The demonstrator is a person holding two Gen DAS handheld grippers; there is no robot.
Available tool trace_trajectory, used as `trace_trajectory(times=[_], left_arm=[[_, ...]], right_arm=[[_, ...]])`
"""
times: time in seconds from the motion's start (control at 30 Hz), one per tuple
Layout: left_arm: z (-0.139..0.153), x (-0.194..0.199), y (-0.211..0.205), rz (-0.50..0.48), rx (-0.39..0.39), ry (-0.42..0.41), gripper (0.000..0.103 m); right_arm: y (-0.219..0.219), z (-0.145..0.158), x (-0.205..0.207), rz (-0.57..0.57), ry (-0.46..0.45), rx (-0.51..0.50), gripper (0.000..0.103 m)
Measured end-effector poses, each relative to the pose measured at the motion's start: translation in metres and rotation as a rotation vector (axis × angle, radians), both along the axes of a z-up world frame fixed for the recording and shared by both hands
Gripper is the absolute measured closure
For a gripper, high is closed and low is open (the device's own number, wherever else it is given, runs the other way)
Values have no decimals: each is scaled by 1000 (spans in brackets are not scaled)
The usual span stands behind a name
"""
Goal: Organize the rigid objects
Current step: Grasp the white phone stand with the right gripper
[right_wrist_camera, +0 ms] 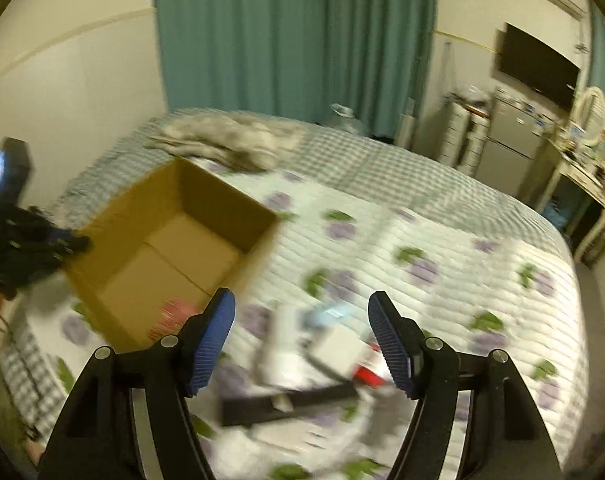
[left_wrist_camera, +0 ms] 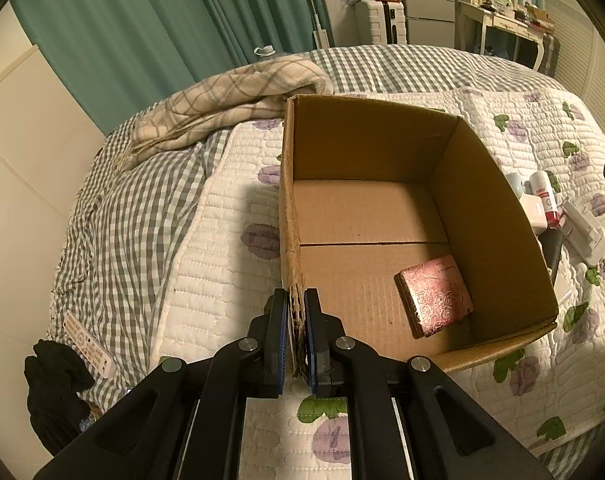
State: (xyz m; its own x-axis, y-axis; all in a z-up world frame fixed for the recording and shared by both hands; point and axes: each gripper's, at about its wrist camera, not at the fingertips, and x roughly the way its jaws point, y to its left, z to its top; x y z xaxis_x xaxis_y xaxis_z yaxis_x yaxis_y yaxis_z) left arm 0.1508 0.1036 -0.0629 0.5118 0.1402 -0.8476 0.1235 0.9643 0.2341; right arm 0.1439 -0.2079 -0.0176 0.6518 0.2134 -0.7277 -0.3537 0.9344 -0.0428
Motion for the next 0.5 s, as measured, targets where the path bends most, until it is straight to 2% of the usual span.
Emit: trace_trajectory(times=[0.23,0.5], left_arm=[[0,-2,0,2,1,7,95],[0,-4,-3,9,17,16,95]], right_arm=[[-49,-35,-9,-80,52,-126,34],[-65,-90,-3,-101,141,-264,34]])
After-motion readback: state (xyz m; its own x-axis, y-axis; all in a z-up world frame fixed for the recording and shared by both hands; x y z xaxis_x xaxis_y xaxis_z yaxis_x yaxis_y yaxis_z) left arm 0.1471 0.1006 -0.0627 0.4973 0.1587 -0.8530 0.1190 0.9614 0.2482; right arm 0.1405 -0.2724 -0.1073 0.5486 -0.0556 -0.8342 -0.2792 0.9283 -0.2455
